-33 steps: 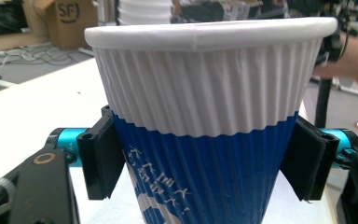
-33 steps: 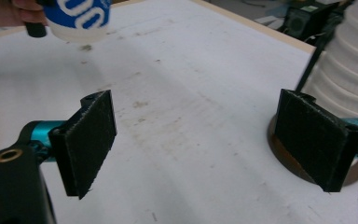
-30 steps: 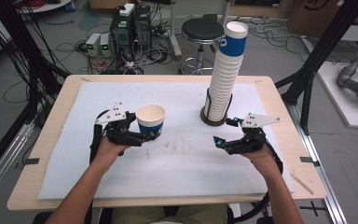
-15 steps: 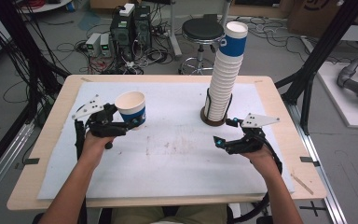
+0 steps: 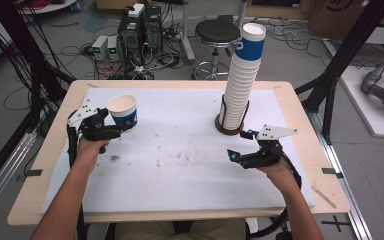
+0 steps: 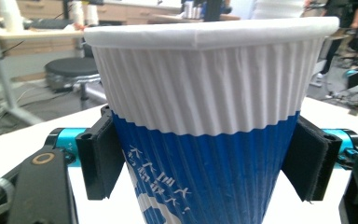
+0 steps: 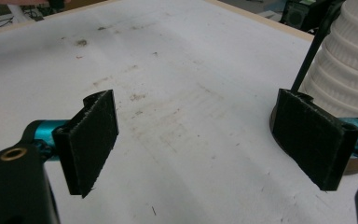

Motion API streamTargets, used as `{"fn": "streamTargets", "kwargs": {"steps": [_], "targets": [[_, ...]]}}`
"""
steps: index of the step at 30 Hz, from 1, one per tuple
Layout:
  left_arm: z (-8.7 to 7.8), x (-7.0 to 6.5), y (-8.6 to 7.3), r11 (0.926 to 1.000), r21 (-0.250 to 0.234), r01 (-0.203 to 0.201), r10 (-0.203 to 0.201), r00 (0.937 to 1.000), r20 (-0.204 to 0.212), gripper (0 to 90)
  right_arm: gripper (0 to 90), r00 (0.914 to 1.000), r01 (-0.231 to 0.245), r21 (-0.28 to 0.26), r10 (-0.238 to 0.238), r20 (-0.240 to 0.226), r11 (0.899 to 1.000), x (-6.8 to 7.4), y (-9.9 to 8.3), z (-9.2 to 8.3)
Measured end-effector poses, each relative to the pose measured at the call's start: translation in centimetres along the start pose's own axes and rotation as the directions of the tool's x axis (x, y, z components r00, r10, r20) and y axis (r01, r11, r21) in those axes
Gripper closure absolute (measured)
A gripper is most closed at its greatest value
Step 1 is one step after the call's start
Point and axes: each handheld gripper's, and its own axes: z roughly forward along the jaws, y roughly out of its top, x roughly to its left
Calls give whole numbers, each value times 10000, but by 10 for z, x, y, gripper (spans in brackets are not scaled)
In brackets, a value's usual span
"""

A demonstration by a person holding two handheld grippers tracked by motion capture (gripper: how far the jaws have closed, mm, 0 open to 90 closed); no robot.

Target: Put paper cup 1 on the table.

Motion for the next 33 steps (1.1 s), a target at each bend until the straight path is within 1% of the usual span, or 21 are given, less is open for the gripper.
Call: {"fn": "streamTargets", "kwargs": {"steps": [3,6,10,12,13,17,19,22,25,26,29,31,33], "targets": [[1,3,-11,9996,236,159,-153,9996,-239,240,149,10000,5,22,-5,67,10000,0,-1,-1],[3,7,-20,9975,599,375,-346,9982,-500,240,149,10000,-61,-44,62,64,10000,-1,-2,-1],[9,9,-25,9957,797,477,-414,9960,-790,240,149,9999,-88,-3,88,53,10000,-1,-3,-1],[12,10,-27,9935,1015,506,-417,9952,-881,240,149,10000,-81,1,81,55,10000,-1,-3,-1],[14,12,-30,9913,1207,530,-413,9944,-970,240,149,9999,-93,3,93,46,10000,-1,-3,-1],[19,14,-36,9854,1572,650,-473,9924,-1134,240,149,10000,-86,-11,86,37,10000,-1,-4,-1],[22,15,-38,9807,1842,649,-424,9914,-1235,241,149,9999,-101,3,101,11,9999,-1,-4,-1],[26,15,-44,9707,2305,675,-379,9907,-1305,241,149,9999,-125,12,125,-6,9999,-1,-4,-1],[29,15,-46,9651,2519,715,-367,9894,-1403,241,149,9999,-103,38,104,-18,9999,0,-4,-1],[29,15,-48,9605,2688,725,-348,9892,-1422,241,149,9999,-105,39,105,-12,9999,0,-4,-1],[28,15,-49,9591,2725,767,-379,9887,-1448,240,149,10000,-75,-1,75,-34,10000,0,-5,-2],[28,14,-48,9558,2869,639,-222,9890,-1463,240,149,10000,-63,-7,63,-36,10000,0,-5,-2],[26,10,-47,9494,3098,507,-18,9877,-1562,240,149,10000,-49,10,49,-35,10000,0,-5,-2]]}}
